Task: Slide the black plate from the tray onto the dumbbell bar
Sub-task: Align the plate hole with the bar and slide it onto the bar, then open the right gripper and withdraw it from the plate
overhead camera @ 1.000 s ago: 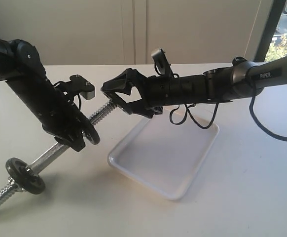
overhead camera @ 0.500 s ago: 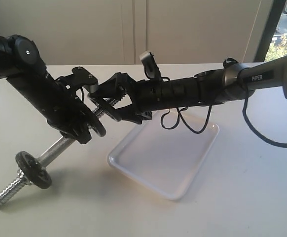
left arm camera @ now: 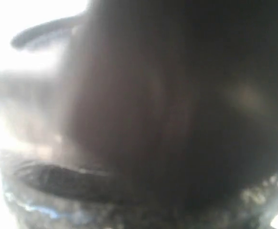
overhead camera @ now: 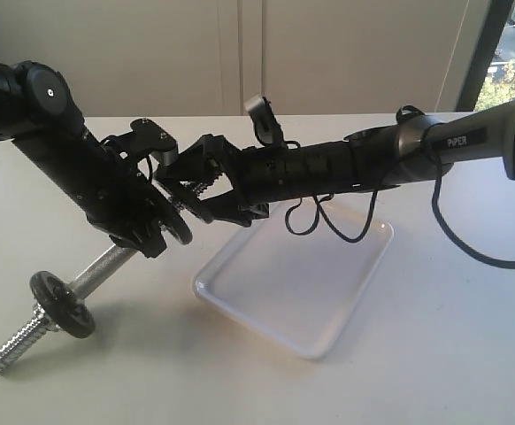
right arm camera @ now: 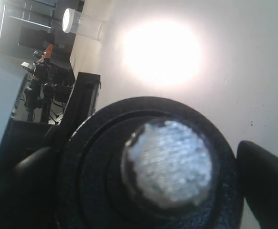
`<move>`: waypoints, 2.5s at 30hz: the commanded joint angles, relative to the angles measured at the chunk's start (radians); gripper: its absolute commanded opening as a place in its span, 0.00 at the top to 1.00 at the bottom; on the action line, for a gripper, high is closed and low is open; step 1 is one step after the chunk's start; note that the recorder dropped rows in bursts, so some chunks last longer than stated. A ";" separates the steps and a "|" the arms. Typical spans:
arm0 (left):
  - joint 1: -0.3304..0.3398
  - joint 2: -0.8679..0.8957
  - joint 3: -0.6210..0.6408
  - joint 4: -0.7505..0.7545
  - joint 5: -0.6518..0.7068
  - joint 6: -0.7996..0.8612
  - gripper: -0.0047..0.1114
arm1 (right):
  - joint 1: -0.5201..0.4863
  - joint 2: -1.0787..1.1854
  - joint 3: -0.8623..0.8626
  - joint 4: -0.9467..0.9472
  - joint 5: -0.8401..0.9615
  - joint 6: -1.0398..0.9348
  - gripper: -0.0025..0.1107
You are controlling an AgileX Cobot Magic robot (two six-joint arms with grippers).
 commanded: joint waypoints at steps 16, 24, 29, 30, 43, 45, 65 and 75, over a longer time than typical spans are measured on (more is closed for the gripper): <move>-0.003 -0.056 -0.031 -0.062 -0.026 -0.006 0.96 | 0.030 -0.018 -0.011 0.059 0.067 -0.031 0.23; -0.003 -0.056 -0.031 -0.062 -0.026 -0.006 0.96 | 0.023 -0.018 -0.011 0.059 0.056 -0.031 0.15; -0.003 -0.056 -0.031 -0.062 -0.022 -0.006 0.96 | 0.023 -0.018 -0.011 0.059 0.074 -0.029 0.15; -0.003 -0.056 -0.031 -0.062 -0.022 -0.004 0.96 | 0.018 -0.018 -0.011 0.059 0.093 -0.026 0.15; -0.003 -0.056 -0.031 -0.062 -0.020 0.000 0.96 | 0.012 -0.020 -0.011 -0.030 0.010 0.032 0.08; -0.003 -0.056 -0.031 -0.062 -0.020 0.002 0.96 | 0.012 -0.021 -0.022 -0.026 0.049 0.030 0.08; -0.003 -0.018 -0.031 0.009 -0.040 -0.032 0.96 | -0.163 -0.021 -0.048 -0.179 0.020 0.103 0.08; -0.003 0.065 -0.031 0.009 -0.069 -0.032 0.96 | -0.204 -0.021 -0.048 -0.199 0.058 0.103 0.08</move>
